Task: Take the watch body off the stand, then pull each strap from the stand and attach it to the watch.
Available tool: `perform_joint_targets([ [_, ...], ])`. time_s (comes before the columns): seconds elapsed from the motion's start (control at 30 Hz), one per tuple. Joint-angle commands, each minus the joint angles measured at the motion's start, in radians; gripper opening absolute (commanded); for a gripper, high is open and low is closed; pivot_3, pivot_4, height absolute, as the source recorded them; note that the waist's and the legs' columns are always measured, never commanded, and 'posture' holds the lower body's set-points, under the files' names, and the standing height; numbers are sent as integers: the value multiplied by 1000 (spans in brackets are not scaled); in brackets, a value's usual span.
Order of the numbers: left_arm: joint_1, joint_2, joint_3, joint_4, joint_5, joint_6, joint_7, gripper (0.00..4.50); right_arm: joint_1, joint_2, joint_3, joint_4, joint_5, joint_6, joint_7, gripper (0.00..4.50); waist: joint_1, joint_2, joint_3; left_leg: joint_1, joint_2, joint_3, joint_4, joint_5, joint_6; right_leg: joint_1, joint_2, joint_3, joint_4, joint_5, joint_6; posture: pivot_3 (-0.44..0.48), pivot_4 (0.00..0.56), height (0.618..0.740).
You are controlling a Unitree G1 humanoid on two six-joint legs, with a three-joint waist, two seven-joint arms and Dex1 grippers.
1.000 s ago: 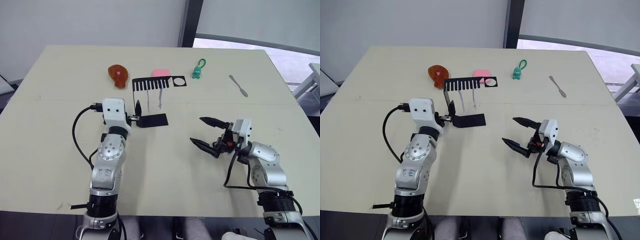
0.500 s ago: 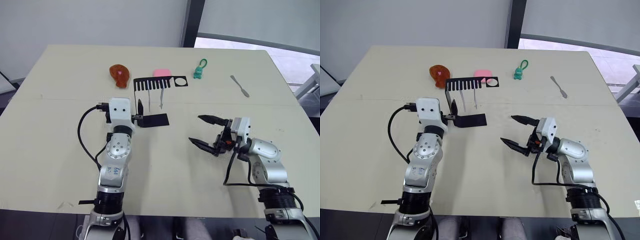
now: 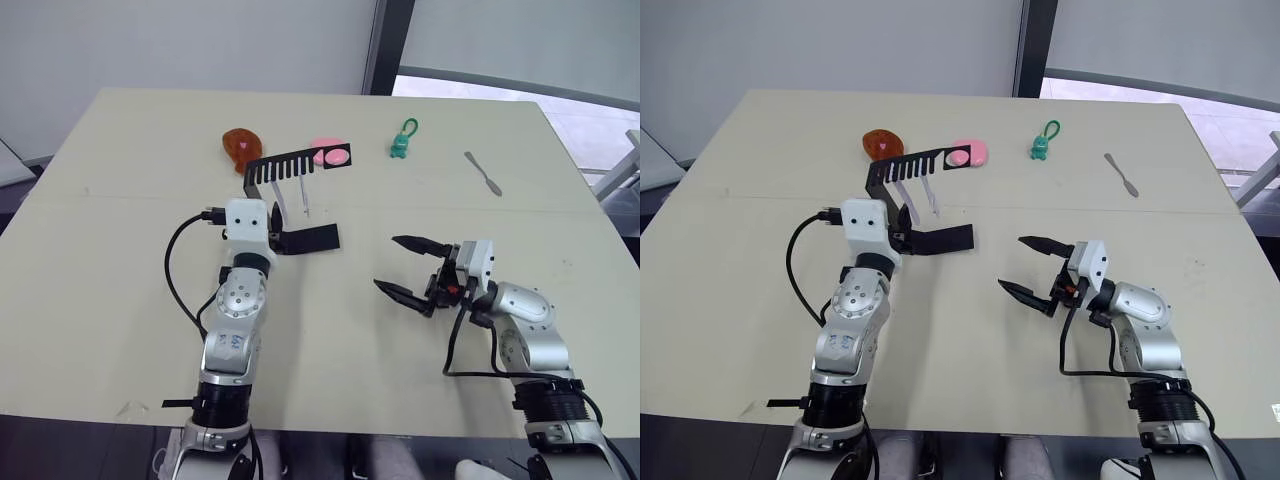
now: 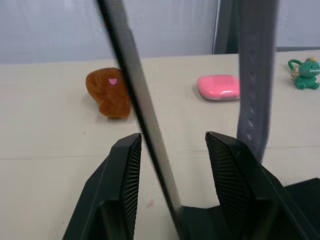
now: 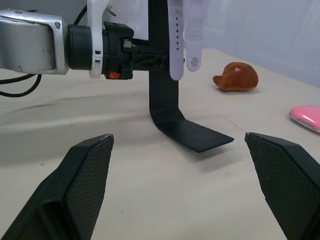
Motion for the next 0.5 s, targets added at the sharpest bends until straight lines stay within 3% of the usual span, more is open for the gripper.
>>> perform_joint_targets([
  [0.03,-27,-7,-14,-19,-1,-16,-14,2229,-4,8,3,-44,6,2,-15,4500,1,0,0,0,0,0,0,0,0,0,0,0,0,0,0,0,150,740],
  [0.43,-36,-4,-18,-15,4,-16,-40,2229,18,15,3,-62,1,14,-37,4500,0,0,0,0,0,0,0,0,0,0,0,0,0,0,0,0,150,740],
  [0.47,-37,-5,-21,-12,3,-18,-43,1803,21,15,3,-62,-1,14,-40,4500,0,0,0,0,0,0,0,0,0,0,0,0,0,0,0,0,150,740],
  [0.5,-37,-6,-23,-10,3,-19,-45,1662,23,15,3,-63,-2,14,-42,4500,0,0,0,0,0,0,0,0,0,0,0,0,0,0,0,0,150,740],
])
